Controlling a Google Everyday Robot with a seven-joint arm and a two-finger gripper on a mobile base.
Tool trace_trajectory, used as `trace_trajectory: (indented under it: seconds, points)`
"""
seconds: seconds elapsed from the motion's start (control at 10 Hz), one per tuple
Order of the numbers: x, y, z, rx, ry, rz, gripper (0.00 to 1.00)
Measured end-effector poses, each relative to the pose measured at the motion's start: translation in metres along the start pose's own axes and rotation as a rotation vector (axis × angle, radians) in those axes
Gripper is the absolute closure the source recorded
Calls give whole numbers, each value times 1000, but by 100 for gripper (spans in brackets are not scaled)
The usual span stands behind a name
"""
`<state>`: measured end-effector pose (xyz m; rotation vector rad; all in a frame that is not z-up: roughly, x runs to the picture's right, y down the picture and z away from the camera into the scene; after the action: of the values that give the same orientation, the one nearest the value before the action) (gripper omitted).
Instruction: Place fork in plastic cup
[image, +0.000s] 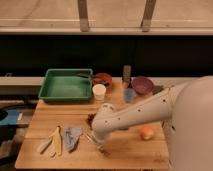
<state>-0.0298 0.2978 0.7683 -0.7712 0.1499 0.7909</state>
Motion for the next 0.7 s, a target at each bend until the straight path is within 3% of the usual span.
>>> trace_trajectory:
  seconds: [0.4, 0.7]
  points:
    - [2, 0, -4, 2, 6, -5, 100]
    - [-1, 0, -27, 55, -43, -4, 100]
